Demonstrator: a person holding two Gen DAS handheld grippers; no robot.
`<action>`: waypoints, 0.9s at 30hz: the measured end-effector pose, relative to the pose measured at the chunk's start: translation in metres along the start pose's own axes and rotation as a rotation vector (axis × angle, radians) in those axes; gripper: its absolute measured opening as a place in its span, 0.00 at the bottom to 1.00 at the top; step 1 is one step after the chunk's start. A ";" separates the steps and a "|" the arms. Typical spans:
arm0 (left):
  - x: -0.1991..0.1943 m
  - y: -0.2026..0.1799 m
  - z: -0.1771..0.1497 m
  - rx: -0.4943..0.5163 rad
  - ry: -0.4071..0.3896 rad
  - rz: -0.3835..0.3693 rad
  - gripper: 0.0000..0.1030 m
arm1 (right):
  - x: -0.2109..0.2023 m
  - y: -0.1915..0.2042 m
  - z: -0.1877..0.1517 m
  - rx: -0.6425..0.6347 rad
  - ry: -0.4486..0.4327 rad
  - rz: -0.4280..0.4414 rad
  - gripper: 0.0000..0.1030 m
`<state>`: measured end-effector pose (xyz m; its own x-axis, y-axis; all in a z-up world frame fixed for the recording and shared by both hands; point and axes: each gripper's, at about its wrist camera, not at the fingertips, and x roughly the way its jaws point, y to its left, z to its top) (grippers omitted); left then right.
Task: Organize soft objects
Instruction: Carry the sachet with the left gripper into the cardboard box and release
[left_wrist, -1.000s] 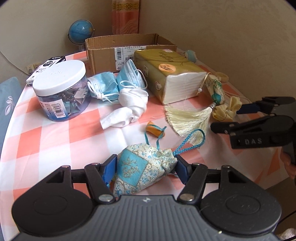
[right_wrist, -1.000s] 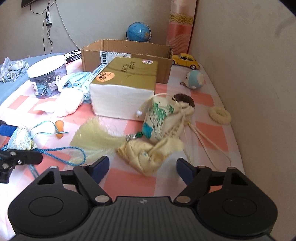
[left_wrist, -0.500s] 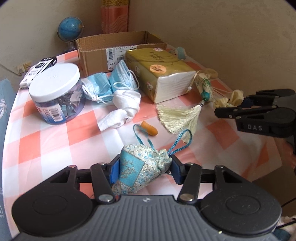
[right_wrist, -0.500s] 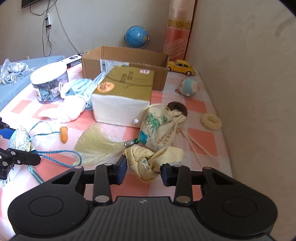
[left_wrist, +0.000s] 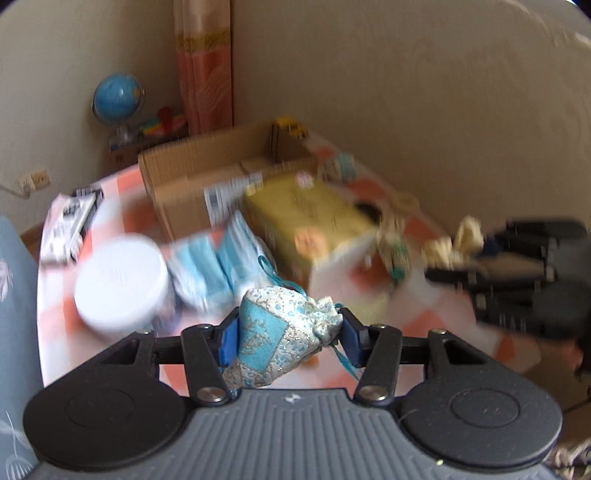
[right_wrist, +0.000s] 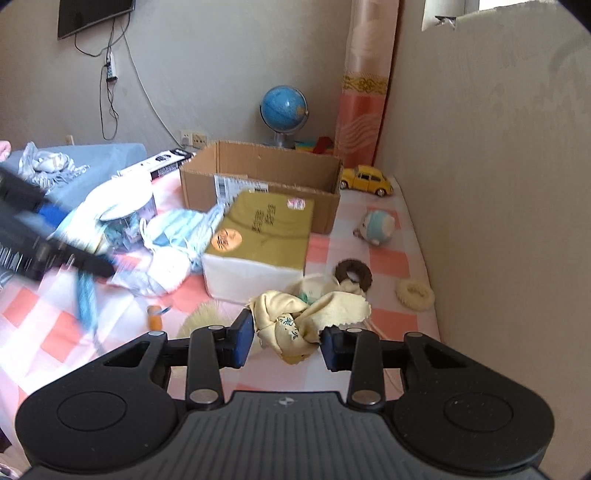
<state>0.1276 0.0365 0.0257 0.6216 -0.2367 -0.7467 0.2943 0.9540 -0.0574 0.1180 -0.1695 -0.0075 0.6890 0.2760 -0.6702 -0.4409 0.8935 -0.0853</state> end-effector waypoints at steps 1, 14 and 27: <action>0.001 0.003 0.011 0.006 -0.010 -0.001 0.51 | 0.000 -0.001 0.002 0.002 -0.004 0.004 0.41; 0.045 0.047 0.133 0.027 -0.100 0.059 0.52 | 0.012 -0.005 0.025 0.020 -0.024 0.034 0.41; 0.113 0.087 0.166 -0.076 -0.063 0.121 0.93 | 0.028 -0.011 0.039 0.025 -0.011 0.014 0.41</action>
<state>0.3442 0.0626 0.0462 0.6942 -0.1276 -0.7084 0.1596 0.9869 -0.0214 0.1646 -0.1584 0.0032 0.6892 0.2924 -0.6629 -0.4362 0.8980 -0.0574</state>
